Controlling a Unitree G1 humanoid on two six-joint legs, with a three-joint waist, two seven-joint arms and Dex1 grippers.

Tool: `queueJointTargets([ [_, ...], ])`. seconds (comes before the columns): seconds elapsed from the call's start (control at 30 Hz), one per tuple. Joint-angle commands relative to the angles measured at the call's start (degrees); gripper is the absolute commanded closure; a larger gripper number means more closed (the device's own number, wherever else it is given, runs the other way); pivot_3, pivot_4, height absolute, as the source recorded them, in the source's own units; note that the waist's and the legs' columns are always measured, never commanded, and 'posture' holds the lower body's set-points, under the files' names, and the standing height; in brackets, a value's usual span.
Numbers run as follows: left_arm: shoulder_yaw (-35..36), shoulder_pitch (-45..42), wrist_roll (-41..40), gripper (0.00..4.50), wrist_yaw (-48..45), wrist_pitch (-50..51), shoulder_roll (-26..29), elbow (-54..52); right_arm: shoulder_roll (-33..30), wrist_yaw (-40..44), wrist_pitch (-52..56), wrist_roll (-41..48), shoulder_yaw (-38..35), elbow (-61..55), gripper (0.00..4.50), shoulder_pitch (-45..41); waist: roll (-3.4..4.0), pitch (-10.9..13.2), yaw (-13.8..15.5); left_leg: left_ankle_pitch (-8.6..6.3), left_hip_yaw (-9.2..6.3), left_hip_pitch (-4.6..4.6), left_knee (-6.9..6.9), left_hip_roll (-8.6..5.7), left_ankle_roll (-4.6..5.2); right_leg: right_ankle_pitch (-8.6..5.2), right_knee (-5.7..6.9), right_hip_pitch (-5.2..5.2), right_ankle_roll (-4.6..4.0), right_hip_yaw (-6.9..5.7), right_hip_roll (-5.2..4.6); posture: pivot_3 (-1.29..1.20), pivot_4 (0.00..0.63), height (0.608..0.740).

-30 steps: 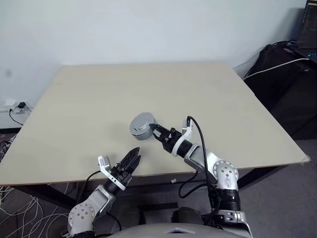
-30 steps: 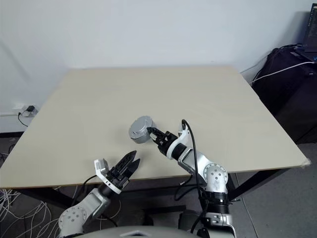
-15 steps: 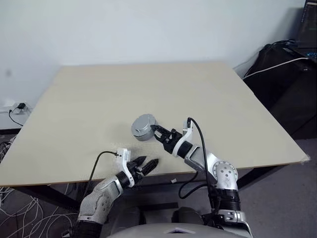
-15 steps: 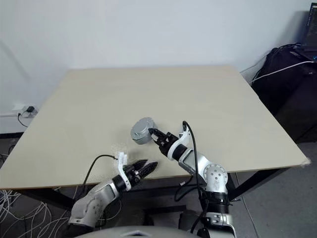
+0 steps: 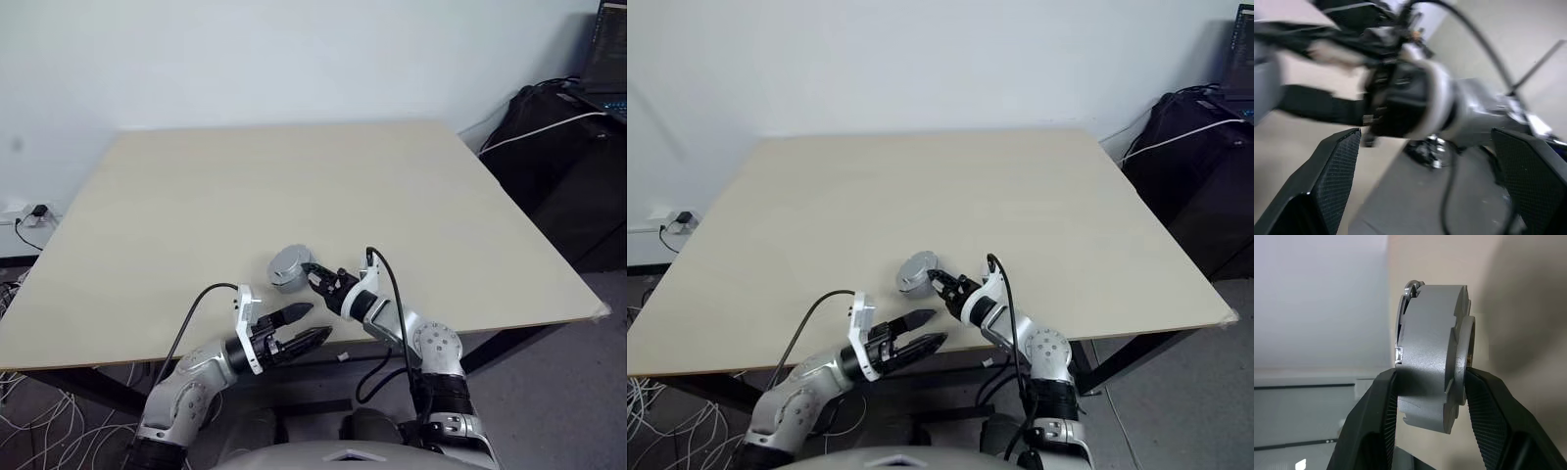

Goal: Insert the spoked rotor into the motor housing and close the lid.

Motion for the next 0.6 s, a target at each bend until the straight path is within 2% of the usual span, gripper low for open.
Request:
queueJointTargets([
  [0.03, 2.3, -0.2, -2.4, 0.02, 1.3, -0.4, -0.9, -2.4, 1.6, 2.8, 0.1, 0.0, -0.5, -0.5, 2.41, -2.5, 0.02, 0.0, 0.0, 0.11, 0.0, 0.02, 0.0, 0.0, 0.19, 0.0, 0.0, 0.02, 0.0, 0.0, 0.09, 0.0, 0.0, 0.74],
  [0.17, 5.8, -0.5, -0.8, 0.02, 7.4, -5.3, -5.3, -0.8, 1.8, 3.3, 1.0, -1.3, -0.5, 0.4, 2.41, -2.0, 0.01, 0.0, 0.1, 0.12, 0.0, 0.04, 0.03, -0.01, 0.21, 0.04, 0.0, 0.07, 0.06, 0.02, 0.1, 0.0, 0.0, 0.74],
  [0.37, 9.2, -3.3, 7.6, 0.02, 17.4, -17.7, -11.7, 4.5, 2.0, 3.8, 1.4, -3.1, -1.5, 1.7, 2.41, -1.9, -0.01, 0.0, 0.6, 0.13, 0.01, 0.04, 0.06, -0.03, 0.23, 0.06, 0.0, 0.15, 0.08, 0.02, 0.09, 0.0, 0.0, 0.74],
  [0.6, 11.6, -6.8, 13.6, 0.02, 24.8, -24.9, -13.4, 9.7, 0.7, 3.5, 2.5, -5.3, -1.3, 0.6, 2.41, -0.7, -0.05, -0.1, 0.6, 0.14, 0.01, 0.04, 0.08, -0.03, 0.26, 0.06, 0.0, 0.24, 0.1, 0.01, 0.1, 0.0, 0.0, 0.74],
])
